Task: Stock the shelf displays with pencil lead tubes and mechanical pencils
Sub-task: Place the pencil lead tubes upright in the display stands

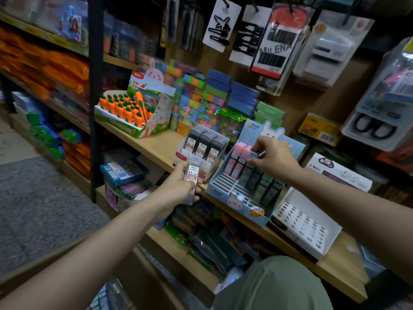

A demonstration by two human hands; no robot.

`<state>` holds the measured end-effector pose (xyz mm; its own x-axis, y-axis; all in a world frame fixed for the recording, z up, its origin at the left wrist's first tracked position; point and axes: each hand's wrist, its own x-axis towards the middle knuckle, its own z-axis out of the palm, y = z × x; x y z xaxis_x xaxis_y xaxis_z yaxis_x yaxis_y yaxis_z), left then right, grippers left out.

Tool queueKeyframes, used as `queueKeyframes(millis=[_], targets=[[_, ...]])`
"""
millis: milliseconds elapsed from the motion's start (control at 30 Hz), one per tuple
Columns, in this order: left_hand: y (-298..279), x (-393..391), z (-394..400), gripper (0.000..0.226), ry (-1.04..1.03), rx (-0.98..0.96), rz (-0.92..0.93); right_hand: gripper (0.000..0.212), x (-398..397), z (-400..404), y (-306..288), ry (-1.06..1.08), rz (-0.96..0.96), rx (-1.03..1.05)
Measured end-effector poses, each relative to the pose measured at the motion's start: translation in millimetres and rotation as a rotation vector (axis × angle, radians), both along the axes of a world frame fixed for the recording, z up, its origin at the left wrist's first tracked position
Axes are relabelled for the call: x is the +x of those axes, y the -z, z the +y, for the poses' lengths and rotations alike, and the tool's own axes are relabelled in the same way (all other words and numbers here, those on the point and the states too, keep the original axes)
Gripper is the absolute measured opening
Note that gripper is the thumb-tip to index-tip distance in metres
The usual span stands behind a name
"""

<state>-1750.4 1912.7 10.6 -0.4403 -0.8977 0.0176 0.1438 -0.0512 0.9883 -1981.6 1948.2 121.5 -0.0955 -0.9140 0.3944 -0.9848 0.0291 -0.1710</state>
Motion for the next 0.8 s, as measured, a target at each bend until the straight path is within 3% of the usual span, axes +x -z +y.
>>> queueKeyframes(millis=[200, 600, 700, 800], targets=[[5, -4, 2, 0.041, 0.048, -0.001, 0.033, 0.027, 2, 0, 5, 0.034, 0.166, -0.028], [3, -3, 8, 0.017, 0.041, -0.066, 0.049, 0.033, 16, 6, 2, 0.151, 0.441, -0.042], [1, -1, 8, 0.015, 0.004, -0.081, 0.033, 0.037, 31, 9, 0, 0.003, 0.253, -0.163], [-1, 0, 7, 0.014, -0.008, -0.069, 0.046, 0.041, 64, 7, 5, -0.198, -0.028, -0.036]])
